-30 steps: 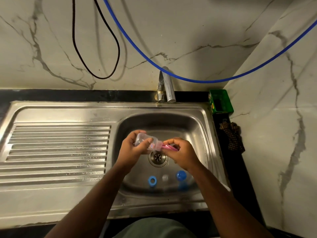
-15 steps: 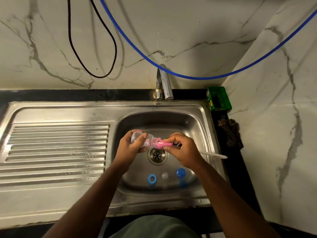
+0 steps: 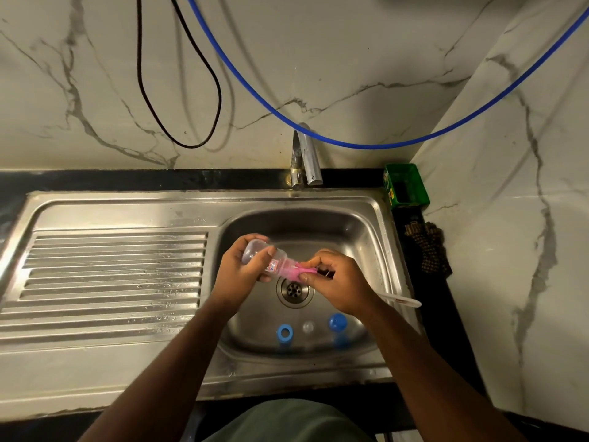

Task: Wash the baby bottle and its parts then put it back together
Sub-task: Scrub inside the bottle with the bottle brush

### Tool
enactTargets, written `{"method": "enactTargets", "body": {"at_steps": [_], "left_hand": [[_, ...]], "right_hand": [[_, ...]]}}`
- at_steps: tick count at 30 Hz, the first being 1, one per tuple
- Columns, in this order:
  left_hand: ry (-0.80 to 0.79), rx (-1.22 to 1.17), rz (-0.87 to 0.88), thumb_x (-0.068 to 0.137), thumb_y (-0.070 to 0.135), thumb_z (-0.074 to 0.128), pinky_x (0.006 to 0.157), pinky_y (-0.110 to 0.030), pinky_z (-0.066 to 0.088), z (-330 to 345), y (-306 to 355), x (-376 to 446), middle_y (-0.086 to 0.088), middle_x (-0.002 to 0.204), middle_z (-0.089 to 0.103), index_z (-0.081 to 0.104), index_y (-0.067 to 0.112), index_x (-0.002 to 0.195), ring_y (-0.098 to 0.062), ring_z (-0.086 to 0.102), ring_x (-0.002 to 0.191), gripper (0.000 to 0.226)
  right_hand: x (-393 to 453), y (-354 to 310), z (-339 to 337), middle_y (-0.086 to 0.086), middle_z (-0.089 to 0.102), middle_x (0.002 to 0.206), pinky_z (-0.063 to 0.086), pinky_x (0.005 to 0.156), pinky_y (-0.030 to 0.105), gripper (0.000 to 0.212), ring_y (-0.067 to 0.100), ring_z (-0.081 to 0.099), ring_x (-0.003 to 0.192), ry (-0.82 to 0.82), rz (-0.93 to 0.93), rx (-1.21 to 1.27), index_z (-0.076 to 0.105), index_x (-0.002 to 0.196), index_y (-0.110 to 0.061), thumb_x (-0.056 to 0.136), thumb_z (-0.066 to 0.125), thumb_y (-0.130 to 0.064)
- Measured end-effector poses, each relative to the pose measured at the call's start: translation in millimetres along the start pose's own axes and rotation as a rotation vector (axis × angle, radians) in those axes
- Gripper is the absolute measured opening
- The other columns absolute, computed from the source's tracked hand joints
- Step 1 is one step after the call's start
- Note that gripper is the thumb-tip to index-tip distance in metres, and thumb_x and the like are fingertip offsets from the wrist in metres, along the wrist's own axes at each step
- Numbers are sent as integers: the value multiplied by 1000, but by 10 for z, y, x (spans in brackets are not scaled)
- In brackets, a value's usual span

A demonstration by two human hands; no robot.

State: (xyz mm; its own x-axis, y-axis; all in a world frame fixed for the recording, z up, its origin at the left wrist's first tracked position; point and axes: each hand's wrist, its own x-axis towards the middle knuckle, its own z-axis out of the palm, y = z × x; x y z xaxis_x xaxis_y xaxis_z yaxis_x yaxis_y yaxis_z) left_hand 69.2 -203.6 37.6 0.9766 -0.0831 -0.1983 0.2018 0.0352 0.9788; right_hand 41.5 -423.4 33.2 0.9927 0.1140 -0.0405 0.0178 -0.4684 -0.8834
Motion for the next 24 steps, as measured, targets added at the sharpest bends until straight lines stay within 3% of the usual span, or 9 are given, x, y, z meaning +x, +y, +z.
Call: {"method": "enactTargets", "body": {"at_steps": [2, 6, 9, 12, 15, 17, 19, 21, 24], "left_hand": [[40, -22, 10, 99, 14, 69, 56, -26, 58, 19, 15, 24, 4, 89, 74, 64, 7, 118, -14, 72, 76, 21], [33, -30, 22, 101, 15, 65, 57, -25, 56, 42, 24, 24, 0, 89, 72, 62, 7, 120, -13, 71, 75, 21], [-16, -18, 50, 100, 15, 66, 57, -26, 57, 52, 43, 1, 0, 90, 72, 61, 9, 118, -15, 72, 77, 21], [-44, -28, 58, 100, 18, 67, 58, -26, 58, 76, 45, -17, -4, 94, 75, 61, 10, 118, -16, 73, 78, 20], [25, -117, 15, 102, 20, 62, 58, -23, 57, 97, 59, -6, -5, 94, 77, 60, 6, 120, -13, 73, 76, 23], [78, -147, -6, 103, 22, 61, 59, -23, 58, 74, 47, 6, -7, 98, 78, 59, 4, 122, -15, 73, 80, 27], [107, -141, -3, 103, 27, 61, 61, -25, 58, 14, 35, 40, -12, 105, 77, 60, 5, 122, -18, 73, 85, 29], [104, -131, -13, 104, 27, 60, 61, -24, 58, -9, 47, 64, -8, 102, 77, 62, 11, 118, -16, 72, 84, 21], [10, -106, -64, 105, 25, 59, 63, -27, 58, 74, 39, 53, -5, 98, 75, 62, 14, 115, -19, 72, 84, 15]], "right_hand": [[2, -44, -4, -8, 64, 92, 52, 74, 21, 13, 11, 63, 85, 32, -88, -86, 72, 93, -17, 87, 81, -23], [16, -108, -3, -9, 62, 94, 54, 75, 26, 9, 9, 62, 86, 58, -178, -137, 71, 92, -18, 88, 79, -21], [14, -189, 40, -10, 70, 92, 59, 75, 26, 18, 8, 68, 85, 119, -18, -66, 74, 96, -20, 82, 86, -23], [57, -259, 3, -3, 73, 89, 62, 69, 30, 25, 17, 72, 82, 115, 196, 121, 67, 92, -22, 79, 88, -19], [105, -316, -100, -5, 74, 102, 62, 74, 31, 21, 13, 73, 88, -8, 138, 173, 69, 109, -21, 90, 78, -18], [113, -302, -217, -17, 71, 113, 59, 82, 28, 36, 4, 69, 93, -74, 96, -43, 63, 127, -31, 93, 74, -31], [82, -243, -318, -19, 71, 108, 55, 80, 27, 33, -1, 64, 90, -46, 30, -316, 66, 125, -34, 93, 72, -37], [58, -188, -344, -13, 71, 97, 55, 78, 33, 19, 4, 65, 86, 7, -26, -304, 75, 113, -27, 95, 71, -31], [57, -182, -176, -7, 71, 93, 55, 78, 36, 17, 9, 64, 84, -4, -104, -329, 77, 108, -21, 95, 70, -29]]}}
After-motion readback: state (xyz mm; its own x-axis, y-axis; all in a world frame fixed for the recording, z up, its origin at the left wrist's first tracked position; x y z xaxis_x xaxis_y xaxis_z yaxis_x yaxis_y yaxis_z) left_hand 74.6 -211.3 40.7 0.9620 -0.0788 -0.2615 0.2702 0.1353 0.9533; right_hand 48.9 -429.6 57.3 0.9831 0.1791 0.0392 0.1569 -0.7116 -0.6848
